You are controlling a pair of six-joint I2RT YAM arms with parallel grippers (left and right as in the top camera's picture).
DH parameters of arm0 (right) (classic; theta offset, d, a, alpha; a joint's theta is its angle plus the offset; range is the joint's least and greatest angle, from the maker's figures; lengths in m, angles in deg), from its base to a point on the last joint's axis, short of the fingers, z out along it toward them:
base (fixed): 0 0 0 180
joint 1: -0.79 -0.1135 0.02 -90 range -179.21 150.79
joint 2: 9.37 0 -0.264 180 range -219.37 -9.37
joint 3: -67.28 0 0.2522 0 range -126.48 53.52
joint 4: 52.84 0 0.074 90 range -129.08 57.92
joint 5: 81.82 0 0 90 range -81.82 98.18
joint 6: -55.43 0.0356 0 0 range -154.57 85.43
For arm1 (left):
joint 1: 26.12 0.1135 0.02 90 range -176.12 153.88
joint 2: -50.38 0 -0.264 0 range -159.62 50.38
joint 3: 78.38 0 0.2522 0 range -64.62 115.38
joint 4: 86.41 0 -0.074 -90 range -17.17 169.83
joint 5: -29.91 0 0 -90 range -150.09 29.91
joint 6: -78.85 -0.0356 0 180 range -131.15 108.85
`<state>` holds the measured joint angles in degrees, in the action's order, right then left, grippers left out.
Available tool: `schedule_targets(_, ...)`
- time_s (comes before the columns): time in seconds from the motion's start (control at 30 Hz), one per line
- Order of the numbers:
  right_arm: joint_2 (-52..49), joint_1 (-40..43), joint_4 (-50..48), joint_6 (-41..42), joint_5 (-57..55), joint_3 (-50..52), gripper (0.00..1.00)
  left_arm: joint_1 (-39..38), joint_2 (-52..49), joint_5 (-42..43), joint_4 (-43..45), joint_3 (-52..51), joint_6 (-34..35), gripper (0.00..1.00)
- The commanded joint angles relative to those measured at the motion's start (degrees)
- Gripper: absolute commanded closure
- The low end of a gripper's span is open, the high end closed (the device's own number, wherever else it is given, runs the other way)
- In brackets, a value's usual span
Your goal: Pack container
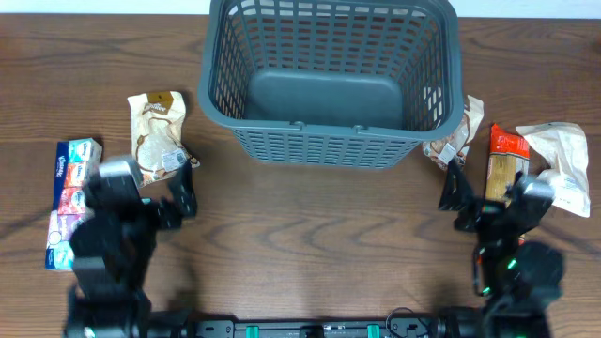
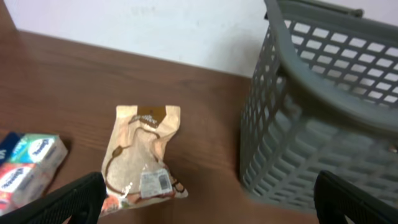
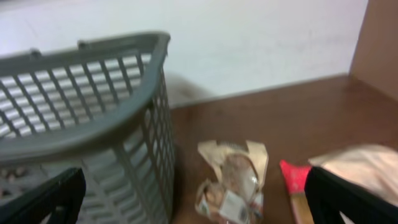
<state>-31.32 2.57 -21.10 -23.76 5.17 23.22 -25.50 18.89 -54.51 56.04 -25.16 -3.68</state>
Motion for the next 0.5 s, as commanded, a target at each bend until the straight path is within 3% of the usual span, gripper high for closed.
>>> schedule_targets(0.0, -11.82, 2.03, 6.34, -6.78, 6.34, -14.45, 0.01, -0.17, -12.28, -0.13, -4.81, 11.37, -0.33, 0.01)
schedule_targets(0.13, -28.22, 4.90, 22.80, -10.78, 7.78, -35.01, 0.01, -0.17, -25.49, -0.15, -15.54, 25.16, -0.35, 0.01)
schedule_targets(0.3, -46.23, 8.00, 40.28, -11.13, 13.57, -60.06, 0.01, -0.17, -34.95, 0.07, -24.04, 35.08, -0.33, 0.01)
schedule_targets(0.37, -51.34, 8.00, 44.04, -11.10, 15.08, -68.35, 0.01, -0.17, -36.41, 0.09, -25.27, 36.26, -0.33, 0.01)
schedule_targets(0.47, -55.84, 8.20, 42.29, -11.04, 13.94, -74.44, 0.02, -0.17, -36.72, 0.07, -25.35, 36.28, -0.33, 0.01)
